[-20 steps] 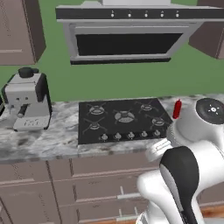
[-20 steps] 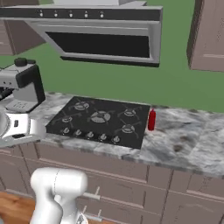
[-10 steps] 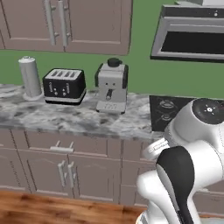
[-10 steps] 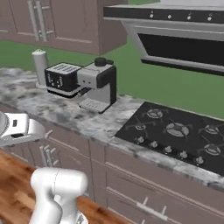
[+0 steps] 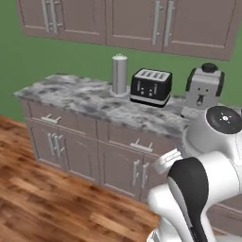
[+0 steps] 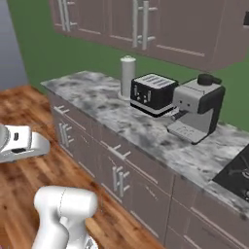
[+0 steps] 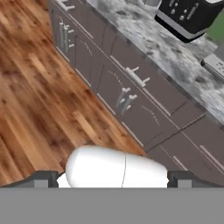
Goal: Collect the turmeric, ketchup, and shaker from the cabinet and place them next to the stove.
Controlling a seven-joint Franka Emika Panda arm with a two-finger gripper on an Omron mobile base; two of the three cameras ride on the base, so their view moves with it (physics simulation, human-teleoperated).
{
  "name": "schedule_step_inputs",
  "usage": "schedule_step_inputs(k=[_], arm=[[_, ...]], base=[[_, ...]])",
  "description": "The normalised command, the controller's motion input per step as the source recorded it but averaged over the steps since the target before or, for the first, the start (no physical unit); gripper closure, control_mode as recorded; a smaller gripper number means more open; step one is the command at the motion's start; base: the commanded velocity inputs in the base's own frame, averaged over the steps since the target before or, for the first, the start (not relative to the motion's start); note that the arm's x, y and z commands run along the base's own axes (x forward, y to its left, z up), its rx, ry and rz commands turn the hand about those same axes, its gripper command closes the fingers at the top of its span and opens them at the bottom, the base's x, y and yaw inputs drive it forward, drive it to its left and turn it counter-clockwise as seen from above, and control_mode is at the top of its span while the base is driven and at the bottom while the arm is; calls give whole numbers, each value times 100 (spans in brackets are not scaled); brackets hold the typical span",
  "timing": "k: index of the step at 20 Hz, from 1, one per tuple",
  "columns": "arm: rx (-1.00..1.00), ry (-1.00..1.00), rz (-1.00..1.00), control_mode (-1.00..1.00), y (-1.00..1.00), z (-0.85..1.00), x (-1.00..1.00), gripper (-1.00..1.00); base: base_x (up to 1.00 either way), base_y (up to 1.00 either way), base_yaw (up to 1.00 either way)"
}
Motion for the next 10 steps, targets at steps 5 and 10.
schedule_step_inputs(k=[5,10], arm=[[0,0,0,100,0,0,0,-100],[0,0,0,100,0,0,0,-100]], base=[[7,66,53],[54,31,49]])
